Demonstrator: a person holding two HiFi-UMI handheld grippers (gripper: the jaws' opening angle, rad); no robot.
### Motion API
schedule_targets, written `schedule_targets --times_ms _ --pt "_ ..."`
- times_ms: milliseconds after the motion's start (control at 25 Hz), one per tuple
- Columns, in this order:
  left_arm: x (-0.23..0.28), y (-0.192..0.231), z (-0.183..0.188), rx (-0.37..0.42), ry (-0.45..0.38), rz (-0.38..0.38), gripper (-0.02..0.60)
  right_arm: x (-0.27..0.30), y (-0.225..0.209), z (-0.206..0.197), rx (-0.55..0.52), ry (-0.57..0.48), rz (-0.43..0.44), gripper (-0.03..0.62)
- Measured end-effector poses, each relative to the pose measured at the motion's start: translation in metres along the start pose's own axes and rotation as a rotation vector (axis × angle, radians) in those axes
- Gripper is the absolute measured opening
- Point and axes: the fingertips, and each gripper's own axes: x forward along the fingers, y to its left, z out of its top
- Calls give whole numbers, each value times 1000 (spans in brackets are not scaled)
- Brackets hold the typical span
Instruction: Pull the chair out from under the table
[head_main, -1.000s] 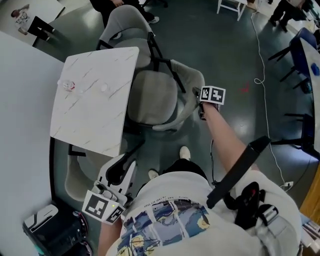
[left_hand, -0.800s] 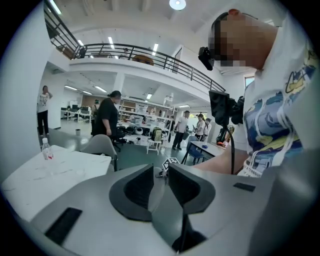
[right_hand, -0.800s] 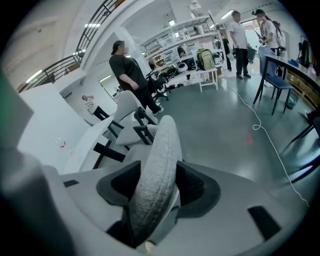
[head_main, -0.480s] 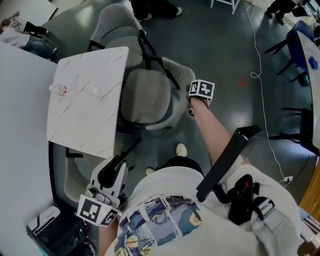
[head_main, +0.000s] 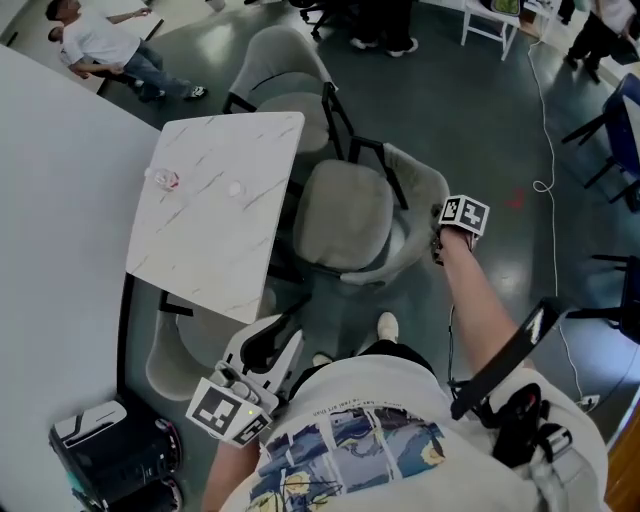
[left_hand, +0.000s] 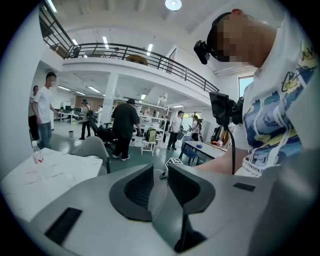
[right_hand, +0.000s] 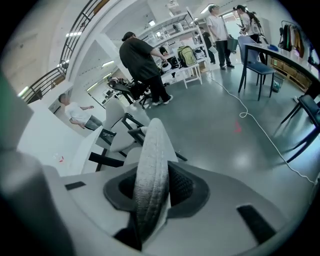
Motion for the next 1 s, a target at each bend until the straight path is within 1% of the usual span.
schedule_targets --times_ms 280,440,840,1000 --pt "16 -3 -7 20 21 -78 77 -31 -60 -3 14 -4 -46 100" --pt "34 -12 -8 32 40 -141 77 -56 -97 -4 26 -12 -72 98" --pt "69 -46 -2 75 75 -234 77 -99 -169 2 17 -8 -78 97" --pt "77 -58 -1 85 86 -260 77 -116 -200 5 5 0 -83 95"
